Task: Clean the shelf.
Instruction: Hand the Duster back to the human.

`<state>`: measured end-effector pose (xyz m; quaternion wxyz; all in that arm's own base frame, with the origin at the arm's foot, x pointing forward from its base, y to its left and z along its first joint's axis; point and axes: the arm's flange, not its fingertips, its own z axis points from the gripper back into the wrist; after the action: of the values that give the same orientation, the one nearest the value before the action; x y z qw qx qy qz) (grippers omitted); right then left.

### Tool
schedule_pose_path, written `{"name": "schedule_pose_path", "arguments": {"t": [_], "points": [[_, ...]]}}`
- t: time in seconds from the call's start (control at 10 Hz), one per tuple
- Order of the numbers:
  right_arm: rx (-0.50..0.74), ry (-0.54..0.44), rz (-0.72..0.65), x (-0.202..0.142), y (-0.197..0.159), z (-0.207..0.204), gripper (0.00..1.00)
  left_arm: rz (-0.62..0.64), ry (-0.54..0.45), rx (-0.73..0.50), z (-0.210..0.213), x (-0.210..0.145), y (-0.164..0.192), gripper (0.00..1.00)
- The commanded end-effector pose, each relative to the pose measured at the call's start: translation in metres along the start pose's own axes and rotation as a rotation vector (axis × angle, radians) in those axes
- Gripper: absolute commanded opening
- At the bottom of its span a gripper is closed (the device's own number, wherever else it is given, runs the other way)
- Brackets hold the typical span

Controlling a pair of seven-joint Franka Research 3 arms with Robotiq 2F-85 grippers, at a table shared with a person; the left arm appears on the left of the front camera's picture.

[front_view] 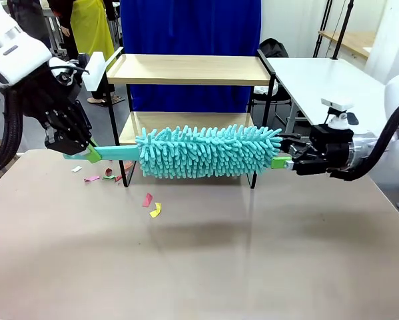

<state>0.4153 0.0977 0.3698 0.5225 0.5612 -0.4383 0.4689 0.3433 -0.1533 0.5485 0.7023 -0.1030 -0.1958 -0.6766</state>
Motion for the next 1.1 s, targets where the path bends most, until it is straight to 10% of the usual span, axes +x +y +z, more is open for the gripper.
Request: {"name": "schedule_pose_path", "arguments": {"t": [0.0, 0.5, 0.8, 1.0], "points": [[-0.004, -0.043, 0.009, 0.006, 0.004, -0.022, 1.00, 0.015, -0.018, -0.007, 0.002, 0.002, -0.002, 0.13], [0.070, -0.040, 0.004, 0.020, 0.005, -0.060, 1.00, 0.015, -0.018, -0.007, 0.002, 0.002, -0.002, 0.13], [0.069, -0.015, -0.011, 0.020, 0.006, -0.057, 0.07, 0.015, -0.018, -0.007, 0.002, 0.002, -0.002, 0.13], [0.073, -0.004, -0.008, 0.021, 0.005, -0.052, 0.00, 0.015, -0.018, -0.007, 0.002, 0.002, -0.002, 0.13]]}}
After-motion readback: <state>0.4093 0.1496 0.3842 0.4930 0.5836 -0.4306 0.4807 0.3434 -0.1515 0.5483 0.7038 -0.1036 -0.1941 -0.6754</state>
